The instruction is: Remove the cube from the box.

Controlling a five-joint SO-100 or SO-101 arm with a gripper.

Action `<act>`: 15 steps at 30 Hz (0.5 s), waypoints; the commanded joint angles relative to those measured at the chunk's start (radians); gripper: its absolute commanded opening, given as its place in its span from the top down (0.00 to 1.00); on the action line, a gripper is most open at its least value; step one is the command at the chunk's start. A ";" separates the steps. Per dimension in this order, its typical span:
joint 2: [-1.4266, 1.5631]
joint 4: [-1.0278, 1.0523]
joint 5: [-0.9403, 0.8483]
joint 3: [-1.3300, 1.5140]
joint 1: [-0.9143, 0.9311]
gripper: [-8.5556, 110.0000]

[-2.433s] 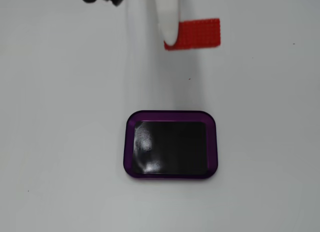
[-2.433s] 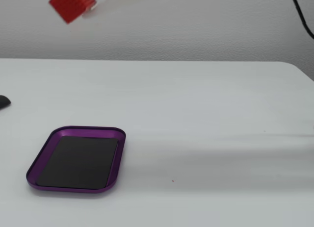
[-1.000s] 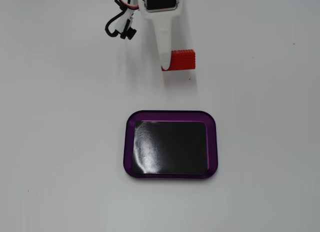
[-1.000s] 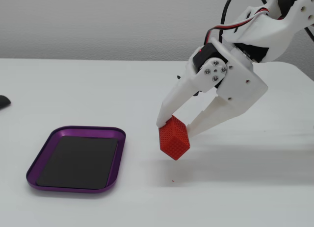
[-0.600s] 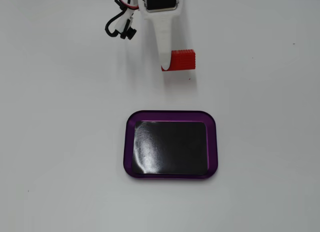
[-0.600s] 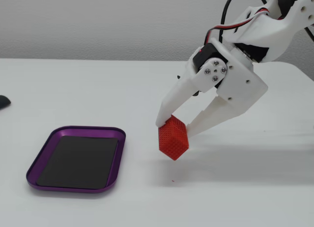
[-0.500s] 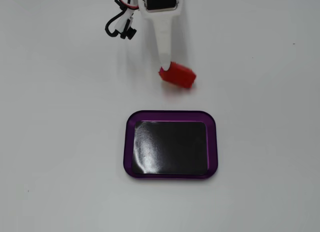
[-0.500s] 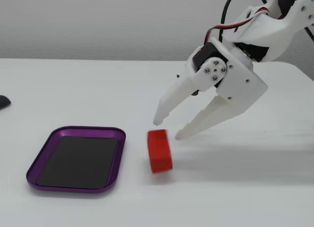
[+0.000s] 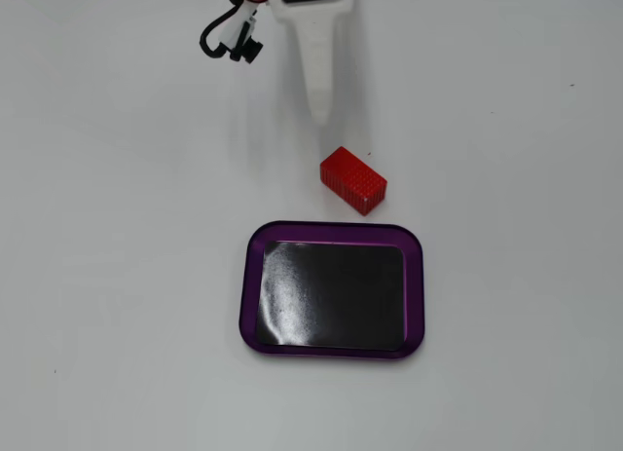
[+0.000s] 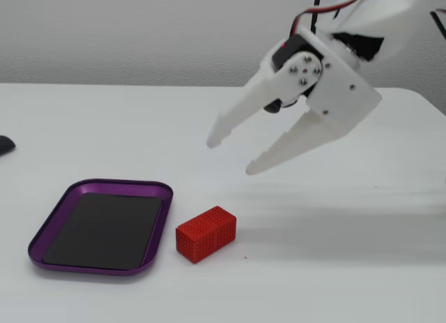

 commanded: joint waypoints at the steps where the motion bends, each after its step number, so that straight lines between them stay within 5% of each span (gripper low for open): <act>1: 0.100 0.098 0.009 -0.149 -0.005 0.81; 15: 0.854 0.195 0.006 -0.095 0.002 0.81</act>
